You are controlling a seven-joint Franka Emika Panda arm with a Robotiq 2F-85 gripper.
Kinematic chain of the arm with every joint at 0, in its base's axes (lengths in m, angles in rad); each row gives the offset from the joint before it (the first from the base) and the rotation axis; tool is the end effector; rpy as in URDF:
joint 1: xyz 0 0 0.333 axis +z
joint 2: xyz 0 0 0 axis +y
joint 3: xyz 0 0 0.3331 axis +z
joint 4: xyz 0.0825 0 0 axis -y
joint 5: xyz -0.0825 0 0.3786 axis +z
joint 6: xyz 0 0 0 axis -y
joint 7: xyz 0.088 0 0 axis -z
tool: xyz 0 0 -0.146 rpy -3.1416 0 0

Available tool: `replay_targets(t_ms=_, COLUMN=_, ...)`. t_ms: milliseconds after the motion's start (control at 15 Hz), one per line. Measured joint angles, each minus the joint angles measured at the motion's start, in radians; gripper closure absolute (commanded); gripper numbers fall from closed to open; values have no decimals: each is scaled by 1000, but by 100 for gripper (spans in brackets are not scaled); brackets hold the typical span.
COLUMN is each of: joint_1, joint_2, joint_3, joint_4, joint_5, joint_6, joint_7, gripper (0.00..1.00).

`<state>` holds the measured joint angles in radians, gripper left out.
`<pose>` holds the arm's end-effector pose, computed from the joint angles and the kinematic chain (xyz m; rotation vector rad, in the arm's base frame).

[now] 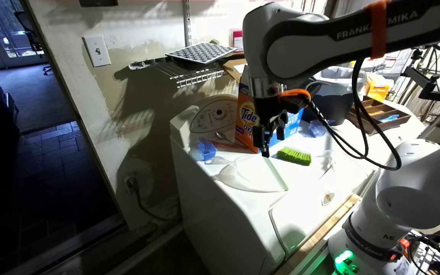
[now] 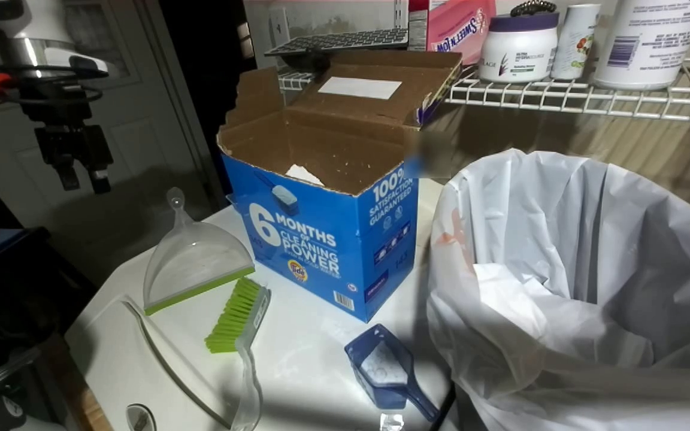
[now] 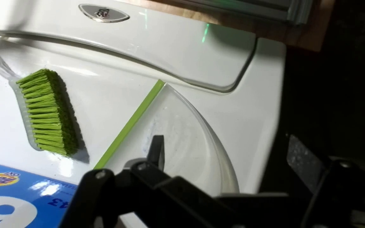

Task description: Hang the dust pan on the hook

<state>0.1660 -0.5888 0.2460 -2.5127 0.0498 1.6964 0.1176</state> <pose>0.2923 0.1360 0.4340 2.9638 0.3357 -0.3179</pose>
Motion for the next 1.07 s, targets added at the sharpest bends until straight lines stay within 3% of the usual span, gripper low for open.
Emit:
replay_targets(t_ms=267, joint_1=42, joint_2=25, joint_3=17, joint_4=-88, joint_5=-69, joint_6=95, joint_7=-74, gripper=0)
replay_targets(t_ms=667, joint_1=95, joint_2=13, joint_3=-23, joint_4=-252, joint_5=-65, joint_6=385, joint_7=-162, gripper=0)
replay_targets(t_ms=1067, joint_1=103, joint_2=13, joint_3=-49, joint_4=-258, joint_5=-57, joint_6=406, joint_7=-183, gripper=0)
